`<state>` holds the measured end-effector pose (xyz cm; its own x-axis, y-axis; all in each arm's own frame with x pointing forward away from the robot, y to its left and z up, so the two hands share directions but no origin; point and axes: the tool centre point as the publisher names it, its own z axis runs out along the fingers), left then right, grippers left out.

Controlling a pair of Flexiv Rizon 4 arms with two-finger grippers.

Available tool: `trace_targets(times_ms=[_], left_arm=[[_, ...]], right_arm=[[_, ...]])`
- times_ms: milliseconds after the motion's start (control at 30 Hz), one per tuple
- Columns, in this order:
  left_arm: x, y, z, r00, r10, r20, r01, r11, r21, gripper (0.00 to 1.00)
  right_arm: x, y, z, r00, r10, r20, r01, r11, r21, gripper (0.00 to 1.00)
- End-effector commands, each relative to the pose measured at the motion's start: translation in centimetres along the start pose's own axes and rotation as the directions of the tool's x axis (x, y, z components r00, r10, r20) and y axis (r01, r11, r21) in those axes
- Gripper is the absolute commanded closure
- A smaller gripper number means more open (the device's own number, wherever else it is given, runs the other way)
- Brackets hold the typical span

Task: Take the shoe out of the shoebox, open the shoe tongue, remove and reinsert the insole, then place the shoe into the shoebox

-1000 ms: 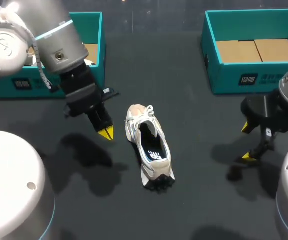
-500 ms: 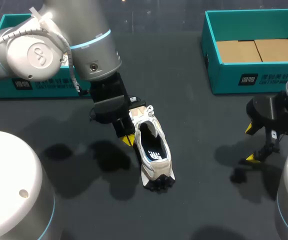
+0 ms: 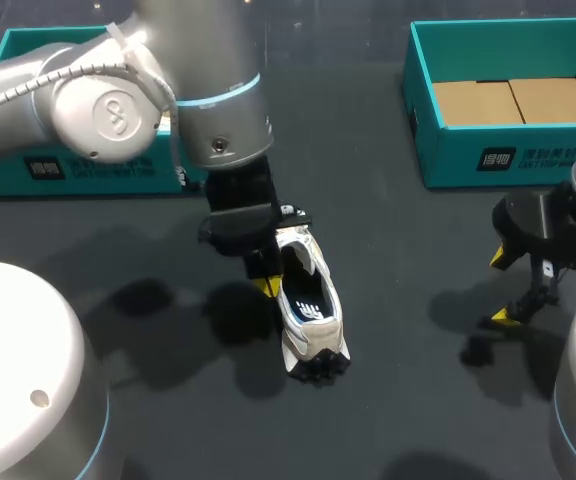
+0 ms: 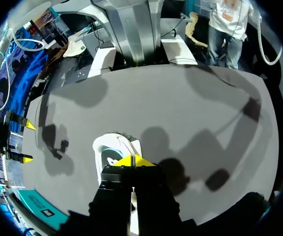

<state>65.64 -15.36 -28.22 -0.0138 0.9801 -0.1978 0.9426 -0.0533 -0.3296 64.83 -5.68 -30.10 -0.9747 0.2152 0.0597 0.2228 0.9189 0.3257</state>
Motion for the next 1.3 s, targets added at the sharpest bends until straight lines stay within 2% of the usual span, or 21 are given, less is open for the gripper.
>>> trace_targets(times_ms=[33,767,1300], left_arm=[[-1.1,0.8,1.0,0.999,0.008,-0.053,-0.009,1.0,-0.009,1.0],[-3.0,2.7,5.2,0.989,0.052,-0.14,-0.058,0.997,-0.041,1.0],[-2.5,3.4,7.8,0.979,0.052,-0.195,-0.055,0.998,-0.012,1.0]], right_arm=[[0.2,-0.1,0.0,1.0,0.0,0.004,0.0,1.0,0.0,0.0],[0.2,-0.1,0.0,1.0,0.0,0.004,0.0,1.0,0.0,0.0],[0.2,-0.1,0.0,1.0,0.0,0.004,0.0,1.0,0.0,0.0]])
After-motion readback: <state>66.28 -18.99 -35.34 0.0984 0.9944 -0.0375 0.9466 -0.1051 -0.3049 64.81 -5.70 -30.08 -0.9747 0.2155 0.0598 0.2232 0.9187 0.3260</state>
